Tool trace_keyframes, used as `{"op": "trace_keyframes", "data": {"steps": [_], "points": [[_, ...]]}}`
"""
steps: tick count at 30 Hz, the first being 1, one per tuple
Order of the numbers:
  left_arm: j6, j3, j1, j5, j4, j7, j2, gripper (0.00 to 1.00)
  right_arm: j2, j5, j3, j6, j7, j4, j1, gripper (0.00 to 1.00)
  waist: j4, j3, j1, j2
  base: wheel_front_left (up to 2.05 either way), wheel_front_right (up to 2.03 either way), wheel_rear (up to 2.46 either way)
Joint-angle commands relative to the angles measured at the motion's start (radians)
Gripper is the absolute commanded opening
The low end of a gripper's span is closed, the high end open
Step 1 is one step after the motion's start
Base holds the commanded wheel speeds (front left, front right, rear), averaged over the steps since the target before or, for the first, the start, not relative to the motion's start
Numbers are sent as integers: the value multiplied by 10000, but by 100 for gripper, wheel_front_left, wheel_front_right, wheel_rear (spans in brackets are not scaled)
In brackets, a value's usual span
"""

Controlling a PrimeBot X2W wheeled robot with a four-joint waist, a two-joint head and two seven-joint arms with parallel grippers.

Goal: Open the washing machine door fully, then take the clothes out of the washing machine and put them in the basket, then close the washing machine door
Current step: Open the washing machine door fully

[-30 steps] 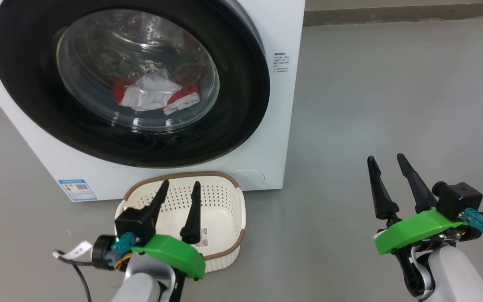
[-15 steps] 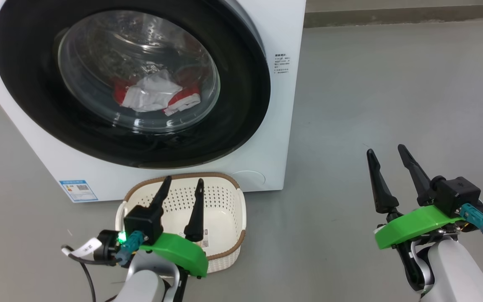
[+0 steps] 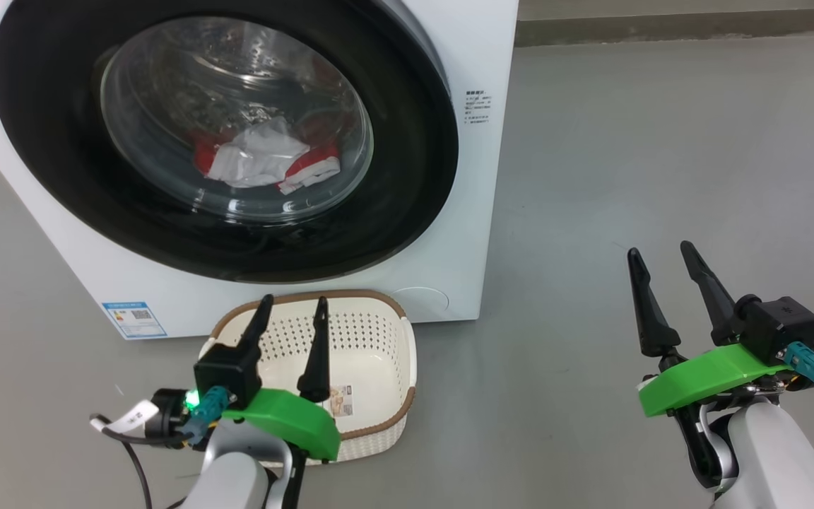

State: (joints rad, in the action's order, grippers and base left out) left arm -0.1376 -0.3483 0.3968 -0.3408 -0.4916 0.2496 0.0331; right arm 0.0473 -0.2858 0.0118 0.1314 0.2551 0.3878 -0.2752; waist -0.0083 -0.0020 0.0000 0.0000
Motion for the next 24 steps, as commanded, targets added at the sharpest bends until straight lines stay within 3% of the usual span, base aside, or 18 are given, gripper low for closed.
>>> {"op": "trace_keyframes", "data": {"steps": [1,24], "points": [[-95,387,364,61,278,122,172,100,30,88,-227,-7,66,-275,-293,100,7,2,0,0,0,0,0],[25,1009,72,403,568,122,171,100,30,127,-74,-7,67,-406,-213,100,265,159,0,0,0,0,0]]}}
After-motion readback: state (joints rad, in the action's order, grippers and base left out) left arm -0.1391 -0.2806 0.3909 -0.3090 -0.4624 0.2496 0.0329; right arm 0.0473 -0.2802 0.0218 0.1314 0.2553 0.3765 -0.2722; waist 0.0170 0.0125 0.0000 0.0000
